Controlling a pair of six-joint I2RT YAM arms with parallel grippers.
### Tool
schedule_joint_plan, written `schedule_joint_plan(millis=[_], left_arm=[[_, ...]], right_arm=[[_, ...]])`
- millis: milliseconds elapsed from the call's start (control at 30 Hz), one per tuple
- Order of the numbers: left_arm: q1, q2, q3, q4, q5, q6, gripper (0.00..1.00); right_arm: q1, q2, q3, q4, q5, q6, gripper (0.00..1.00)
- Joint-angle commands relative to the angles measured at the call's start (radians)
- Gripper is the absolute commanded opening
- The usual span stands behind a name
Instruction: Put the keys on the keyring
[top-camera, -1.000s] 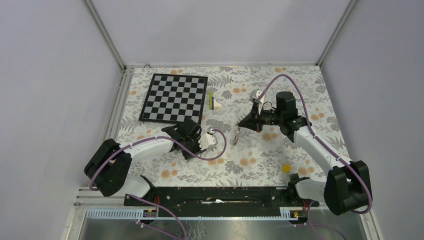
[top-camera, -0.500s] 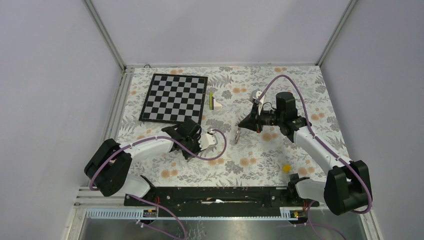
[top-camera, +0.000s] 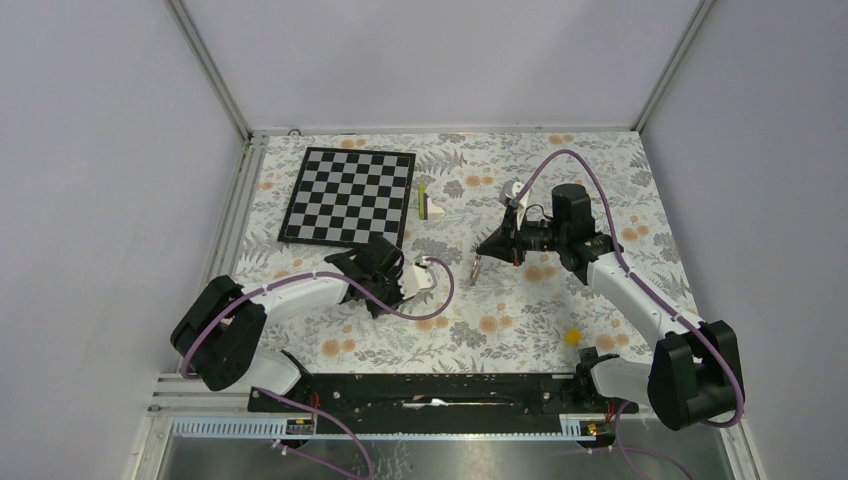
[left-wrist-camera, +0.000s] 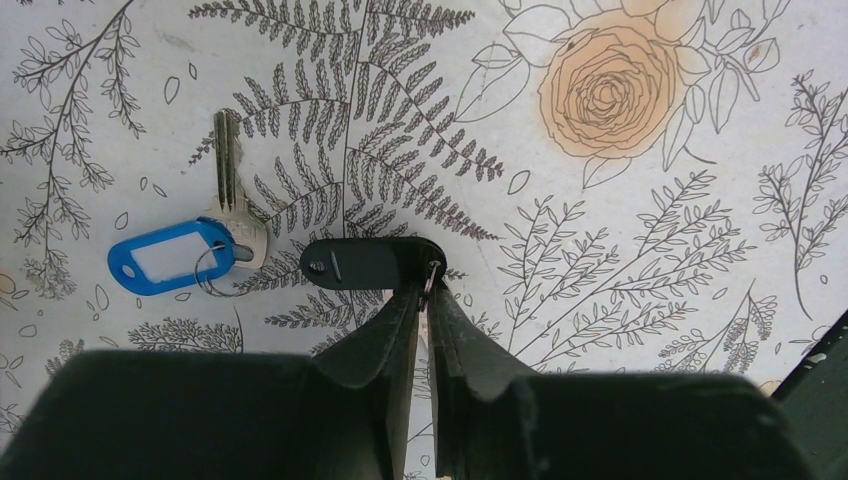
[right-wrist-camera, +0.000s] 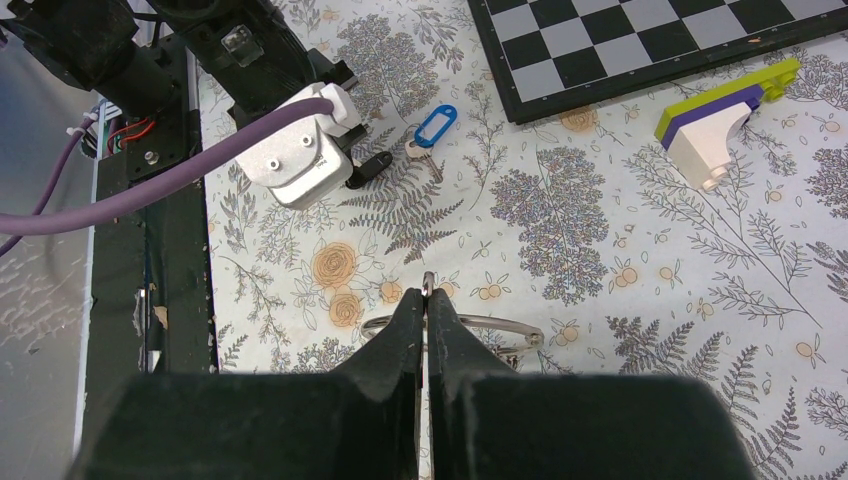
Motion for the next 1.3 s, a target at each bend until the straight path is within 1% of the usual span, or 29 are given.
schedule_joint_plan(millis=[0,233,433,833,1000,1133,1267], left_arm=[[-0.003,0.004,0.013,0.027,0.007,-0.007,0.15],[-0.003,-0.004,0.007,0.02,0.009,-0.006,0.09],[-0.003,-0.021,0.018,0.016,0.009,-0.003,0.0],[-0.001,-0.09,0.055,0.012,0.056,0.04,0.0],[0.006,-0.105,0.093,0.021,0.059,0.048,0.0],[0.01,-0.107,0.16,0.017,0.058,0.064,0.0],[0.012,-0.065,0.279,-0.027,0.037,0.036,0.0]], right_arm=[[-0.008,-0.001,0.0,0.017,-0.006,-0.012,0.0],[-0.008,0.0,0.0,0.019,-0.006,-0.012,0.0],[-0.008,-0.001,0.001,0.02,-0.008,-0.009,0.0],[-0.008,-0.006,-0.001,0.024,-0.007,-0.002,0.0],[-0.008,-0.011,-0.013,0.08,-0.017,0.069,0.0],[-0.01,-0.009,-0.029,0.143,-0.025,0.147,0.0],[-0.015,0.001,-0.035,0.156,-0.017,0.155,0.0]])
